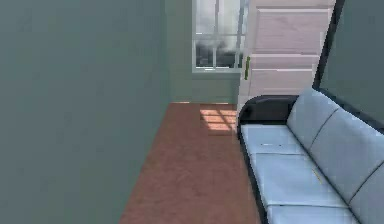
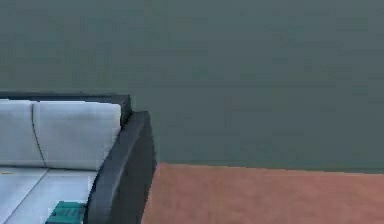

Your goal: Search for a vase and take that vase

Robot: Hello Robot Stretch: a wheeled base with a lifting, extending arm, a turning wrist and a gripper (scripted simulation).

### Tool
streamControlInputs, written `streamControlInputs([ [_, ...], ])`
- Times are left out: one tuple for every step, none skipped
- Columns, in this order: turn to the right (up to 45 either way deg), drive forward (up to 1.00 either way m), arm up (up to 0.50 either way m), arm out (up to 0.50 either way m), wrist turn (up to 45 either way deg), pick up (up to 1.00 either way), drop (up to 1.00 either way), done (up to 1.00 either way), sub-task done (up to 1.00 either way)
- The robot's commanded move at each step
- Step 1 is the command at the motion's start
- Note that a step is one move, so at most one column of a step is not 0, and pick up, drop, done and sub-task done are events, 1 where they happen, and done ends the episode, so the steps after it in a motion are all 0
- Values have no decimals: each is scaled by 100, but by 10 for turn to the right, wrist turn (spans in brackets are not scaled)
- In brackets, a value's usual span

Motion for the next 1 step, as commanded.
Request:
streamControlInputs([
  [0, 100, 0, 0, 0, 0, 0, 0, 0],
])
